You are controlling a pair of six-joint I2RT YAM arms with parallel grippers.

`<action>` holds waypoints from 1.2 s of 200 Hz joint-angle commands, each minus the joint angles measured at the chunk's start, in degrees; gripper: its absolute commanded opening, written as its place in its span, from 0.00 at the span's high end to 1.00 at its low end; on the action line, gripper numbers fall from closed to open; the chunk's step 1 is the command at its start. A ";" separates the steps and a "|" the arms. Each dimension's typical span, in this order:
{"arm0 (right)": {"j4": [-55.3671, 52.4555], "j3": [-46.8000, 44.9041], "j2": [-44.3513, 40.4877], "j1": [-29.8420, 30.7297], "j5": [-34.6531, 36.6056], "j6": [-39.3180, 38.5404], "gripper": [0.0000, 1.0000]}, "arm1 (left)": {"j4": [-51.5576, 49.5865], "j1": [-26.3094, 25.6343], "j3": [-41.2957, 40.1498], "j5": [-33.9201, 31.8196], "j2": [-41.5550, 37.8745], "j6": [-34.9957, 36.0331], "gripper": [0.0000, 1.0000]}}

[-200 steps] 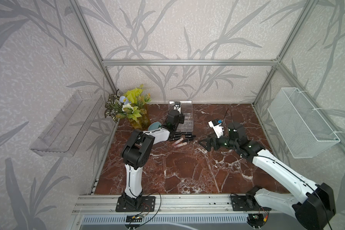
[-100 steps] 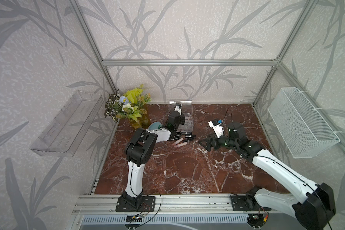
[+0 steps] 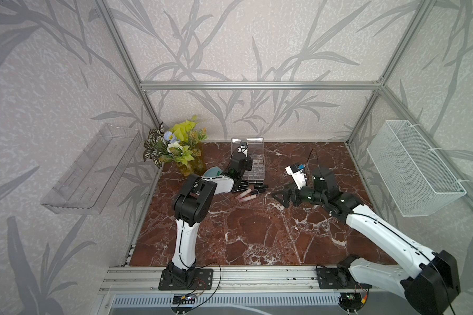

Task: Arrange the lipsticks in the organizer
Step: Place the lipstick in the storage box.

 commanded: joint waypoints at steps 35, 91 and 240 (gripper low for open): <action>0.78 -0.49 -0.13 -0.23 -0.77 -0.58 0.02 | 0.28 0.16 1.46 -2.03 0.91 0.70 0.89; 0.59 -0.24 0.28 -0.25 -1.03 -0.79 0.02 | 2.09 0.05 -0.58 -2.04 -0.52 1.03 0.70; -15.12 19.15 28.27 5.13 15.84 -13.04 0.09 | 8.22 -5.15 -24.13 -5.58 -25.96 0.99 0.52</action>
